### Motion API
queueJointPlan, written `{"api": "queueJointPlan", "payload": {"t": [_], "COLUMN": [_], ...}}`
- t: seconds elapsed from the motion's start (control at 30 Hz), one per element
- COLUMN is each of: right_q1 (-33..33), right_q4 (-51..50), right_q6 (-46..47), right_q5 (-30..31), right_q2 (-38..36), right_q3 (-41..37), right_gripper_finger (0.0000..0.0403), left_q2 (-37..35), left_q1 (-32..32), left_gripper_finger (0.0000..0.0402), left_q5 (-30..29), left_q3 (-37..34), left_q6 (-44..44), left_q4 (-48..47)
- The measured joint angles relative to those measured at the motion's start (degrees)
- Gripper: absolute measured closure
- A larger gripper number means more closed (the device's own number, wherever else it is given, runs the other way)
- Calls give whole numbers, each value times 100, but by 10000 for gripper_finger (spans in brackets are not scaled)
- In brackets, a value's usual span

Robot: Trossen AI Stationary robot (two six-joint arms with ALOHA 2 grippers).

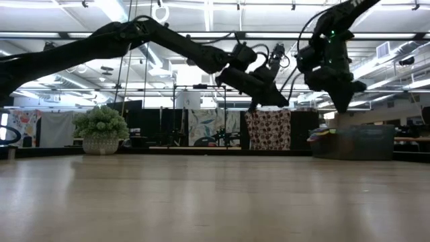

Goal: Nest measuring cups in basket
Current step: Adjust the stack of measuring cups in the black bin

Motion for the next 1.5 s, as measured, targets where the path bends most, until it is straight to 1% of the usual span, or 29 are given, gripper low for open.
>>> {"api": "queueJointPlan", "payload": {"t": [0.07, 0.2, 0.27, 0.4, 0.57, 0.7, 0.83, 1.1, 1.23, 1.43, 1.5], "right_q1": [-4, -28, -29, -86, -122, -122, -125, -118, -118, -119, -122], "right_q4": [-40, 69, 193, 441, 556, 792, 1155, 2002, 2178, 1901, 1690], "right_q6": [53, 75, 79, 81, 163, 183, 388, 423, 418, 332, 233], "right_q5": [30, 57, 207, 465, 472, 472, 390, 238, 169, 119, -65], "right_q2": [15, 13, 13, 5, 15, 13, 9, 11, 13, 13, 13], "right_q3": [-163, -463, -583, -780, -989, -1148, -1348, -1463, -1463, -1463, -1458], "right_gripper_finger": [336, 336, 336, 336, 336, 336, 336, 336, 336, 336, 337], "left_q2": [137, 339, 431, 573, 787, 855, 862, 937, 956, 956, 960], "left_q1": [0, -7, -22, -43, -102, -176, -248, -332, -332, -307, -257], "left_gripper_finger": [395, 395, 395, 395, 395, 395, 395, 395, 395, 395, 395], "left_q5": [156, 287, 301, 367, 430, 456, 392, 436, 490, 541, 565], "left_q3": [-2, -7, -11, -9, -8, -16, -20, 0, -3, -5, -12], "left_q6": [-235, -607, -723, -721, -596, -784, -963, -829, -843, -824, -829], "left_q4": [117, 393, 579, 840, 1076, 1370, 1398, 1542, 1638, 1593, 1568]}}
